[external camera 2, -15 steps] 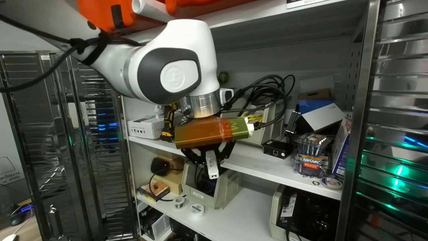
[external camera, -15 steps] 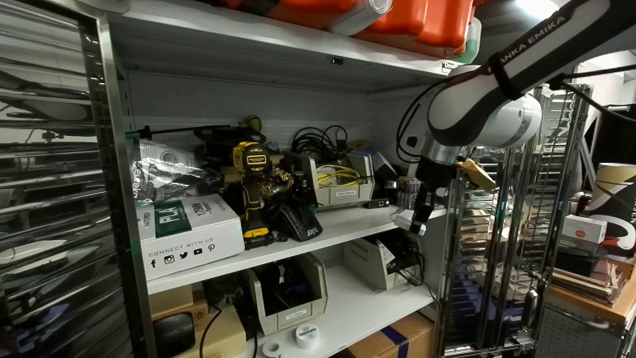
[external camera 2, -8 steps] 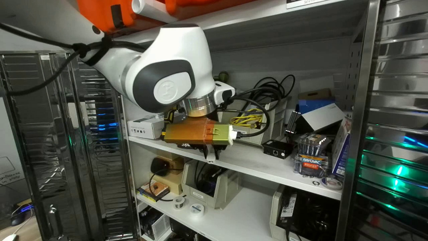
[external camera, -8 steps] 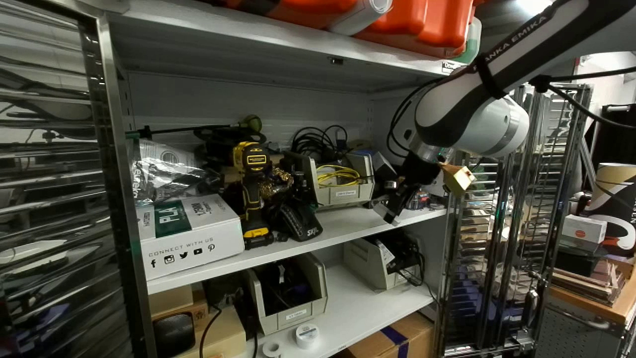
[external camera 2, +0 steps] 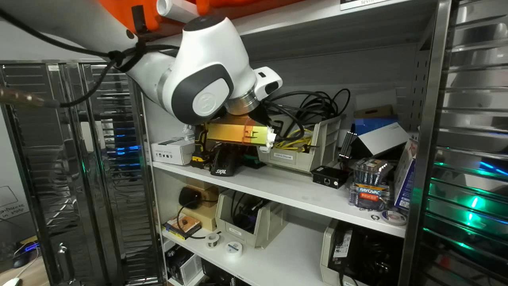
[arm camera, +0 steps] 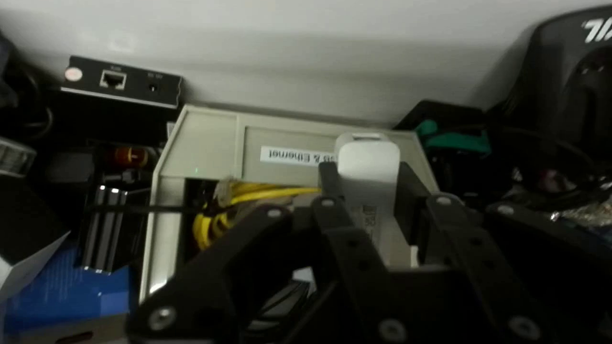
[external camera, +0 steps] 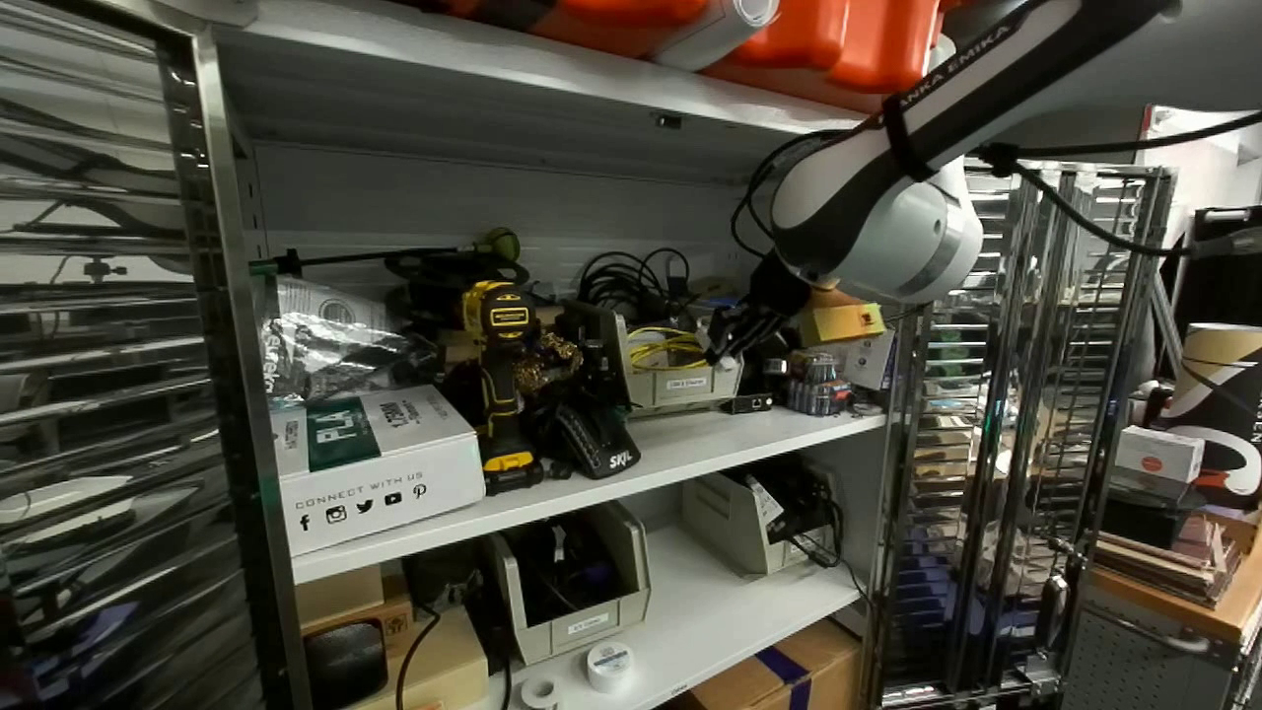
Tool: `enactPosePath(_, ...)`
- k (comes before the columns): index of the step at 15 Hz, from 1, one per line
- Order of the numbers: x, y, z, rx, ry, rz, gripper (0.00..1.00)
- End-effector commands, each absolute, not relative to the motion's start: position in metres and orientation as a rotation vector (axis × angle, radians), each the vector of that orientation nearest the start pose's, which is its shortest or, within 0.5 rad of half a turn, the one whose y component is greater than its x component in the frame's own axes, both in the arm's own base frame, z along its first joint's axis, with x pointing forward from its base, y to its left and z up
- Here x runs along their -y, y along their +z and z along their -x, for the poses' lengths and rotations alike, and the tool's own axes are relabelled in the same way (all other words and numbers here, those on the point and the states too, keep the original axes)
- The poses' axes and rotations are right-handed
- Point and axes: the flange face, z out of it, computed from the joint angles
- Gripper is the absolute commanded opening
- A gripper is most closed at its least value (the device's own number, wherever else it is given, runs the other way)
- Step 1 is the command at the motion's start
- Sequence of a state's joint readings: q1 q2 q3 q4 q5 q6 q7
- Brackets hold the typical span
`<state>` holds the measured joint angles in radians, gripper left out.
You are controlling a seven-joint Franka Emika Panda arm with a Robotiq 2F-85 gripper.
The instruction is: Put the white cable in the storage box
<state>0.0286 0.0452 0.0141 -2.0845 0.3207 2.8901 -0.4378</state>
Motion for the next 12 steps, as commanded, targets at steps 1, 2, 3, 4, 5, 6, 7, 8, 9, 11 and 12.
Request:
enactPosePath(1,-0.013,0.503,-0.637,0.137,-1.414,2.753,0.15)
enactPosePath(2,-0.014,0.505,-0.644,0.102,-1.475,2.724,0.15)
enactPosePath(3,-0.016,0.506,-0.651,0.069,-1.535,2.694,0.15)
enactPosePath(4,-0.017,0.507,-0.657,0.042,-1.598,2.664,0.15)
enactPosePath(5,-0.018,0.507,-0.664,0.014,-1.66,2.631,0.15)
enactPosePath(6,-0.019,0.507,-0.67,-0.011,-1.719,2.599,0.15)
enactPosePath(7,-0.021,0.507,-0.675,-0.033,-1.78,2.564,0.15)
enactPosePath(8,-0.022,0.507,-0.68,-0.038,-1.837,2.519,0.15)
enactPosePath(9,-0.022,0.507,-0.684,-0.06,-1.904,2.498,0.15)
enactPosePath(11,-0.02,0.504,-0.691,-0.105,-1.978,2.46,0.15)
enactPosePath(12,-0.018,0.501,-0.694,-0.116,-1.986,2.465,0.15)
